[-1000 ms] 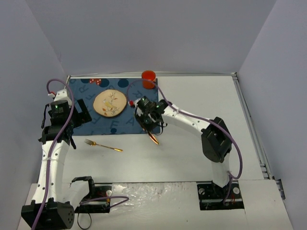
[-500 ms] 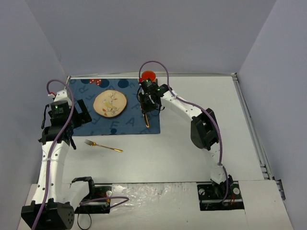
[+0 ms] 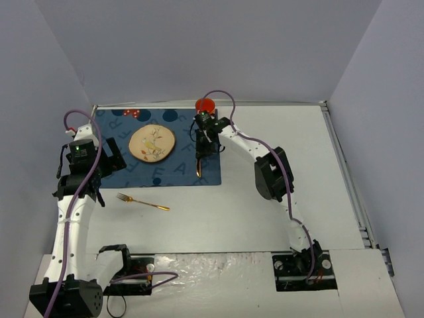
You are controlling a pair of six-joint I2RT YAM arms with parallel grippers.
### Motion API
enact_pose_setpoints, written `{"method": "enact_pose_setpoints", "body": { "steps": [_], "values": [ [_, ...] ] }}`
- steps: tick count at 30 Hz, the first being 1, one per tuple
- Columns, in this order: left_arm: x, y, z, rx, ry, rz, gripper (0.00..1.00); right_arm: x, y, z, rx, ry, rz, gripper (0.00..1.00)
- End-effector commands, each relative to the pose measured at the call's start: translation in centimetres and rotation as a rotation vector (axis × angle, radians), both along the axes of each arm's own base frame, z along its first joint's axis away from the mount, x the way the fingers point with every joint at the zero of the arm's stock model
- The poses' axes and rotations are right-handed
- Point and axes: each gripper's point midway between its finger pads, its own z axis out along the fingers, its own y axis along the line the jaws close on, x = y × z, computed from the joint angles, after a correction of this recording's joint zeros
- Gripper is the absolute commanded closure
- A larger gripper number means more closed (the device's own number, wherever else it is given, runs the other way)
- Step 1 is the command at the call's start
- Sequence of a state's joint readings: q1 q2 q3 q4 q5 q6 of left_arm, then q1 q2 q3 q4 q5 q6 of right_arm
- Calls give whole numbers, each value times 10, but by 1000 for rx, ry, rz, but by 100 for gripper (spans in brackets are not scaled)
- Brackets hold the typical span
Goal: Set the dinner table for one person
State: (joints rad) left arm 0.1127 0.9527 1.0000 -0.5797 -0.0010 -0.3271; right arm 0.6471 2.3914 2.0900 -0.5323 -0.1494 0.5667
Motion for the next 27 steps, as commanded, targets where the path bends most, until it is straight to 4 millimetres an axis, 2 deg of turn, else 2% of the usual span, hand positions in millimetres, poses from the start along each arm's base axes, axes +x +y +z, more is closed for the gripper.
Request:
{"method": "enact_pose_setpoints", "body": {
  "steps": [1,14,27],
  "values": [
    [5,4,15,5,-59,20,3,17,12,29,86,-40,-46,100],
    [5,3,15,2,-58,16,3,28,11,15,75,-38,-78,100],
    [5,3,15,2,-58,16,3,35,9,11,66,-47,-109,100]
  ]
}}
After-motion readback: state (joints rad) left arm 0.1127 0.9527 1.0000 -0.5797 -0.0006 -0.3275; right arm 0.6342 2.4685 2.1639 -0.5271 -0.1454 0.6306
